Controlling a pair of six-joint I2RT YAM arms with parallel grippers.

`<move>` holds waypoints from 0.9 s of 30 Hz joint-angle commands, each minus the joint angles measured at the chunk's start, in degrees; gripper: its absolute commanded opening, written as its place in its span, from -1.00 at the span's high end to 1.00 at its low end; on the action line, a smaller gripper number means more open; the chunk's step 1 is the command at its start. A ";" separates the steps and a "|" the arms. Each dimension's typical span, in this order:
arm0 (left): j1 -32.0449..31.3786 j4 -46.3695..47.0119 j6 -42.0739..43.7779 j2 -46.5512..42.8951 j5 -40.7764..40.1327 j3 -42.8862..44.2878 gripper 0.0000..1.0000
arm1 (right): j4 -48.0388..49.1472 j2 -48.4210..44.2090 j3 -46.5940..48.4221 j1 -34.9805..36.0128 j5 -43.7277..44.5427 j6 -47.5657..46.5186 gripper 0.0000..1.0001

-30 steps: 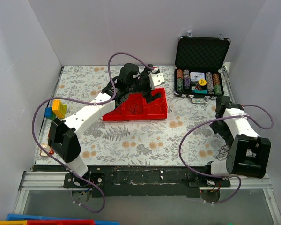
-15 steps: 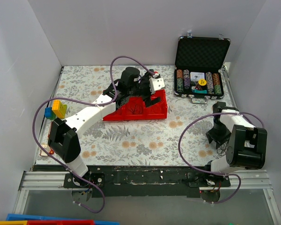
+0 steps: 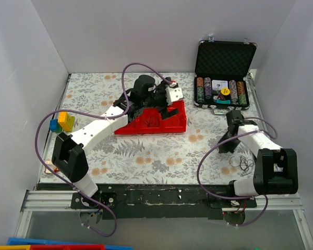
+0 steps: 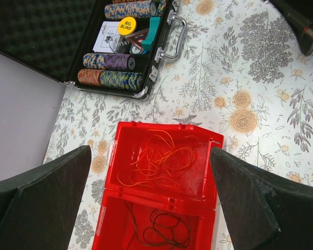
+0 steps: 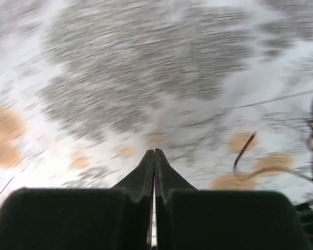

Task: Untangle the cables

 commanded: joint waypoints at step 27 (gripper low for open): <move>-0.31 4.05 3.83 -7.05 1.51 -9.26 -0.96 | -12.27 -6.48 5.19 -10.00 4.01 -7.31 -0.65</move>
